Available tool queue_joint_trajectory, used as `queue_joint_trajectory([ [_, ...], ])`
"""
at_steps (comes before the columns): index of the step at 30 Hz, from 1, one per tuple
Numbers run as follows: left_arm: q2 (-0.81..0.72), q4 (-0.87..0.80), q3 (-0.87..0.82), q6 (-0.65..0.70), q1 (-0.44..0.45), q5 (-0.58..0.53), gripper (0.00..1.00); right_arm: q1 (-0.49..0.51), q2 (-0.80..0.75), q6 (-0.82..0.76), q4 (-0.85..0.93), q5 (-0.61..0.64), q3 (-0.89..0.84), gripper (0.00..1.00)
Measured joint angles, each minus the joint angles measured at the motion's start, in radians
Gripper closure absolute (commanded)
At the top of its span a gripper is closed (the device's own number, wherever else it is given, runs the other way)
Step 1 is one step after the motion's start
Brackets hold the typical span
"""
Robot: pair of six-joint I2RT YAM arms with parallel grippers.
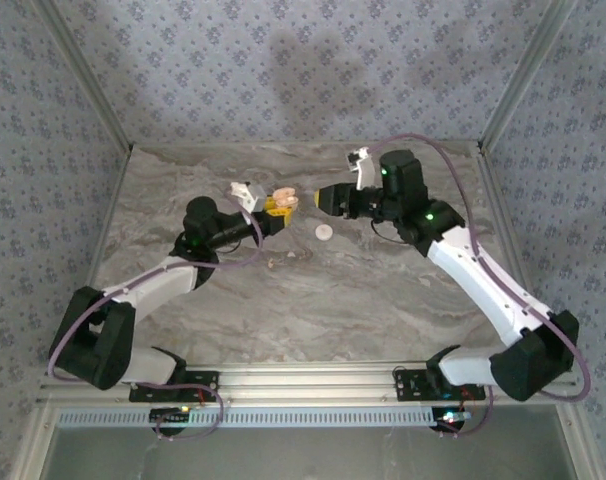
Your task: Insert the wireless bluetooth earbuds into the charging case
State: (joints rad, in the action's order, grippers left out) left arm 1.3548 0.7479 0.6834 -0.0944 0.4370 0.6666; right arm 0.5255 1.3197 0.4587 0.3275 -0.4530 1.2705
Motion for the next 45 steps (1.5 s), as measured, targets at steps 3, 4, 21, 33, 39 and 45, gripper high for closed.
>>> queue_joint_trajectory([
  [3, -0.052, -0.048, -0.052, -0.034, -0.045, -0.018, 0.81, 0.037, 0.084, -0.012, 0.104, 0.059, 0.055, 0.56],
  [4, -0.070, -0.066, -0.066, -0.045, -0.060, -0.027, 0.81, 0.052, 0.119, -0.019, 0.140, 0.080, 0.076, 0.56],
  [21, -0.278, -0.300, -0.196, -0.198, -0.306, -0.169, 0.81, 0.164, 0.698, -0.225, 0.335, 0.085, 0.413, 0.55],
  [33, -0.330, -0.344, -0.216, -0.233, -0.378, -0.204, 0.81, 0.204, 0.947, -0.266, 0.279, -0.018, 0.546, 0.54],
  [39, -0.335, -0.357, -0.216, -0.233, -0.381, -0.204, 0.81, 0.210, 1.016, -0.267, 0.246, -0.061, 0.603, 0.54],
  [45, -0.354, -0.363, -0.216, -0.233, -0.386, -0.204, 0.81, 0.211, 1.051, -0.274, 0.246, -0.095, 0.621, 0.55],
])
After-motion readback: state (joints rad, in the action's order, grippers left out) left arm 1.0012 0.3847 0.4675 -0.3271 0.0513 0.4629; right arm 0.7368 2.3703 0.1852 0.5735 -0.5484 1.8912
